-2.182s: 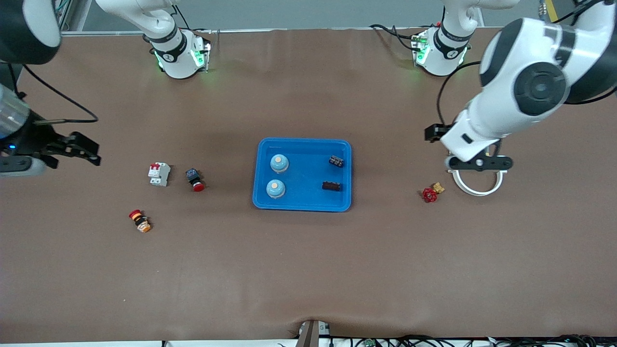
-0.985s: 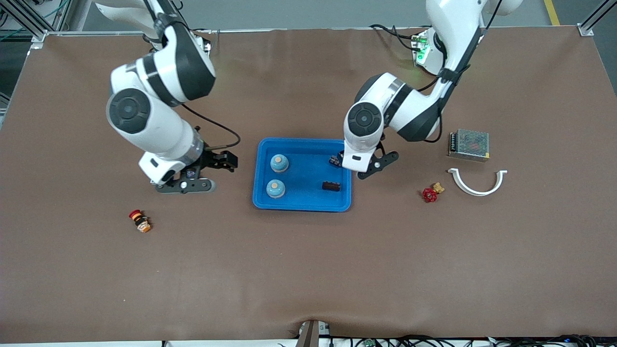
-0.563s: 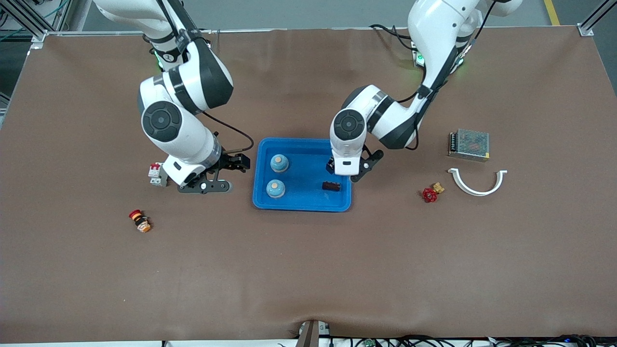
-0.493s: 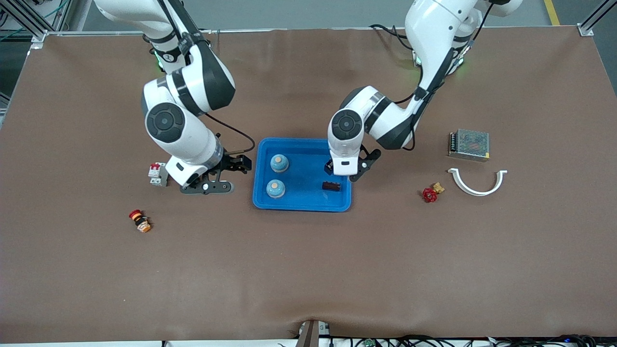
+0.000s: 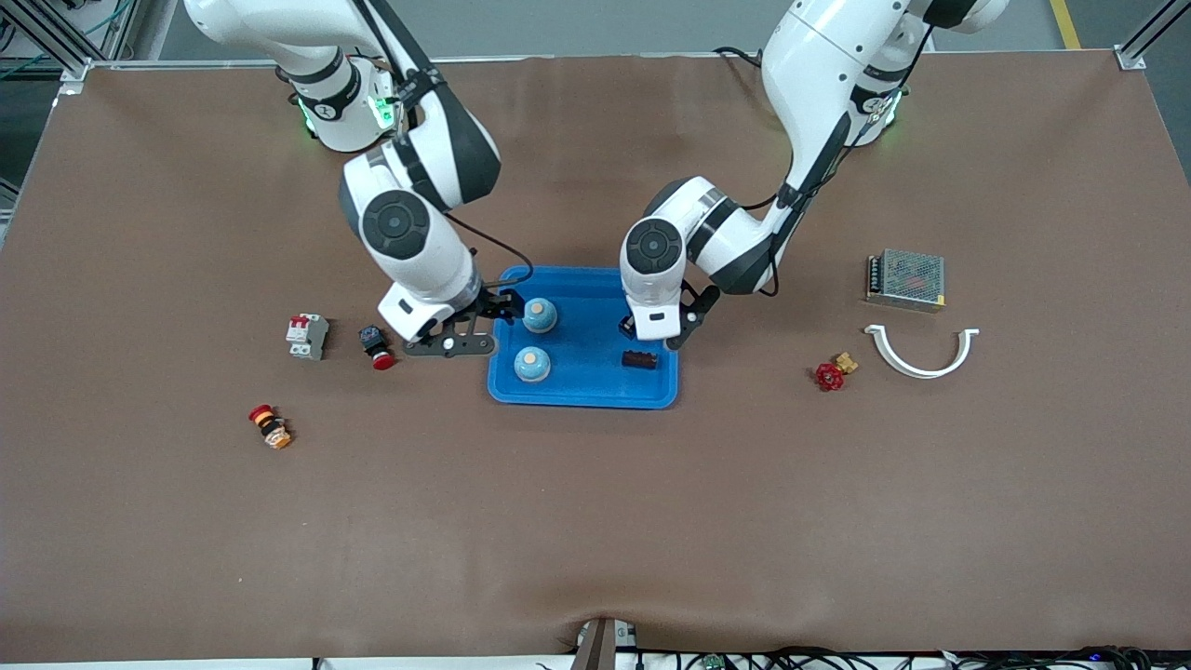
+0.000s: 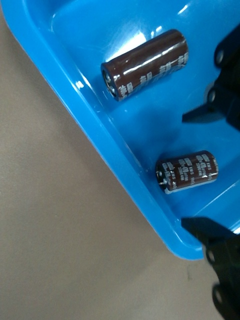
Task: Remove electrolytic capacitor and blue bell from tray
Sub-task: 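Grasp the black capacitor with the left gripper while the right gripper grasps the bell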
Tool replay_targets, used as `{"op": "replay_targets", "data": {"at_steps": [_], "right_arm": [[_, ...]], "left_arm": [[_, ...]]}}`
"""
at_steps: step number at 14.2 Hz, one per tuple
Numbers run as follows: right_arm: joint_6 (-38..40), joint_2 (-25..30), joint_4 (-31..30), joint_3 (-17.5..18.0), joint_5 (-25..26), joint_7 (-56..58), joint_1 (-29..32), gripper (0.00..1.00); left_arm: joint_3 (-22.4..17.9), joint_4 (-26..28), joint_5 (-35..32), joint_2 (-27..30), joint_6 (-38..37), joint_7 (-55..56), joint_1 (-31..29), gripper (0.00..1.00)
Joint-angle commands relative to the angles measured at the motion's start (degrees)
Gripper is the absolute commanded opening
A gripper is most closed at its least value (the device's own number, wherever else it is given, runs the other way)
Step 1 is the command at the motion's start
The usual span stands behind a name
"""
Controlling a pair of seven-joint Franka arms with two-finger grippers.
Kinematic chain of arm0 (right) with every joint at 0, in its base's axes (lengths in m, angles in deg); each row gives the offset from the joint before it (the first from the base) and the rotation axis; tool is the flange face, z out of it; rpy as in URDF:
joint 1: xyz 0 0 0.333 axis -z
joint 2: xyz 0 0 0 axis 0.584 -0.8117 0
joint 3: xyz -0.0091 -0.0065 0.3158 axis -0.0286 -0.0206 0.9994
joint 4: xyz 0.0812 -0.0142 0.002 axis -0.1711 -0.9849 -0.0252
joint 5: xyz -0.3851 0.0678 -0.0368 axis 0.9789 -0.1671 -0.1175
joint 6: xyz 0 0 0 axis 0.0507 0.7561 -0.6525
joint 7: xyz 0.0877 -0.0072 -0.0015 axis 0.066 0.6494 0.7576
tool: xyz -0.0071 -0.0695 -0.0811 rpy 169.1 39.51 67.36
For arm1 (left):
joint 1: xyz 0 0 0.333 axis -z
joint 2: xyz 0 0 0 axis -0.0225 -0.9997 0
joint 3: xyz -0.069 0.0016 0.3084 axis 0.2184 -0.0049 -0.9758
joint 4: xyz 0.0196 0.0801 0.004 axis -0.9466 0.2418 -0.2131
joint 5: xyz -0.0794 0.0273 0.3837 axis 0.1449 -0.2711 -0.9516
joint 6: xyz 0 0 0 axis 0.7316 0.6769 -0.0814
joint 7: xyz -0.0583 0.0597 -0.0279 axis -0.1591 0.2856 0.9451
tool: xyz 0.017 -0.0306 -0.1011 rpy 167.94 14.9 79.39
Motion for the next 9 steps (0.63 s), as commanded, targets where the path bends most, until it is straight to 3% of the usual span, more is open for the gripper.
{"op": "replay_targets", "data": {"at_steps": [1,3,4,6,8,9], "right_arm": [[-2.63,-0.68,-1.65,-0.64,-0.82,-1.03,-1.60,1.00],[-5.61,-0.77,-3.58,-0.64,-0.82,-1.12,-2.48,1.00],[-7.37,-0.86,-4.55,-0.64,-0.82,-1.03,-3.10,1.00],[-10.10,-1.47,-5.87,-0.64,-0.82,-1.12,-3.80,1.00],[-10.63,-2.53,-5.87,-0.64,-0.82,-1.03,-4.16,1.00],[-10.98,-2.97,-5.87,-0.64,-0.82,-1.12,-4.51,1.00]], "left_arm": [[-0.49,-1.48,-1.62,-1.42,0.94,2.30,0.65,0.53],[-0.49,-2.36,-1.62,-2.03,0.94,2.73,0.65,0.23],[-0.49,-2.36,-1.62,-2.04,0.94,3.09,0.65,0.16],[-0.58,-2.45,-1.62,-2.65,0.94,3.09,0.74,0.13],[-0.58,-2.36,-2.58,-2.48,0.86,2.91,0.74,0.00],[-0.58,-2.45,-3.54,-2.13,0.59,2.91,0.74,0.00]]}}
